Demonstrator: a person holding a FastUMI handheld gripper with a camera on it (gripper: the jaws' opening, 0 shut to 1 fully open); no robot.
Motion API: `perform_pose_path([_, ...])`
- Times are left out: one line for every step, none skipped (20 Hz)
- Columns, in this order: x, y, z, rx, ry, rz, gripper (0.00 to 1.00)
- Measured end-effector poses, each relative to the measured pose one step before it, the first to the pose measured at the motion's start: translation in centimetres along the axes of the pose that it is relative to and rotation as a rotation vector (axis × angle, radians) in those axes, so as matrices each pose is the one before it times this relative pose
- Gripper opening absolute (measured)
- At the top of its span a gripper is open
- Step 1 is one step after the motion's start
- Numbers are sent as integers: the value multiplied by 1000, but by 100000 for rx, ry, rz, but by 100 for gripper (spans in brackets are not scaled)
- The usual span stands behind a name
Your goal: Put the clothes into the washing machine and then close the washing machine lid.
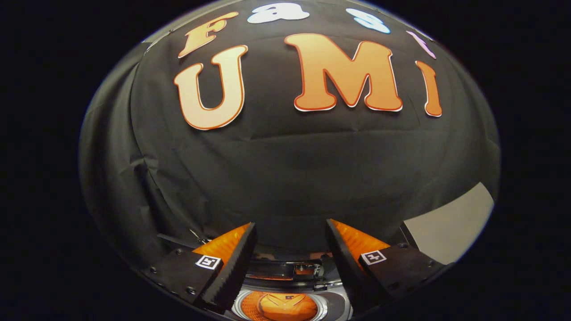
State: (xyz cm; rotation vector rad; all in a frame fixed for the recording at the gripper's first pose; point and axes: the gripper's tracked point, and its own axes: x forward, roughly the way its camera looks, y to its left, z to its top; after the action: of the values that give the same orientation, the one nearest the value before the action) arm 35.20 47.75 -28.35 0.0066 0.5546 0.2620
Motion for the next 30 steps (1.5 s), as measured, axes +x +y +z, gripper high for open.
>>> perform_pose_path([554, 119, -123, -1154, 702, -175, 98])
perform_pose_path([555, 80, -111, -729, 726, -88, 98])
perform_pose_path([298, -94, -180, -104, 20, -376, 98])
perform_pose_path([498, -21, 128, -75, -589, -173, 98])
perform_pose_path([265, 168, -47, -129, -284, 61, 98])
perform_pose_path([379, -73, -216, -159, 728, -436, 98])
perform_pose_path([373, -50, -406, 65, 871, -280, 98])
perform_pose_path([358, -101, -347, 601, 1259, -872, 99])
perform_pose_path([415, -151, -427, 948, 625, 185, 99])
perform_pose_path([341, -32, -456, 511, 1128, -68, 99])
perform_pose_path([-9, -15, -806, -363, 2196, -507, 99])
perform_pose_path([318, 28, 743, -1283, -5069, 85, 98])
perform_pose_path([-25, 31, -285, -1080, 1503, 262, 98])
perform_pose_path([-185, -123, 276, 299, -1282, 32, 98])
perform_pose_path([43, 9, -534, 1202, 1192, -4, 98])
perform_pose_path([-156, -98, 223, -206, -1724, 114, 99])
perform_pose_path([-29, -87, 4, -482, -1622, 124, 99])
perform_pose_path([-106, -106, 399, -135, -3031, -185, 99])
perform_pose_path([-335, -12, -38, 651, -2812, -109, 100])
perform_pose_path([-176, -33, -11, -301, -1786, -315, 100])
perform_pose_path([-261, -11, -5, -343, -1302, -402, 100])
perform_pose_path([-125, 39, 43, 21, -1127, 36, 99])
perform_pose_path([-149, 37, 102, -92, -1560, 479, 100])
perform_pose_path([-260, 33, -61, -488, -1463, 713, 100])
perform_pose_path([-230, -27, 59, -48, -2227, 377, 100])
perform_pose_path([-231, -11, 129, 226, -1708, -9, 100])
perform_pose_path([-475, -70, 176, 45, -1612, -143, 99])
perform_pose_path([-382, -12, 20, -78, -1159, -145, 100])
perform_pose_path([-533, -50, -324, -42, -524, -56, 100])
perform_pose_path([-414, 20, -239, -50, -526, 149, 100])
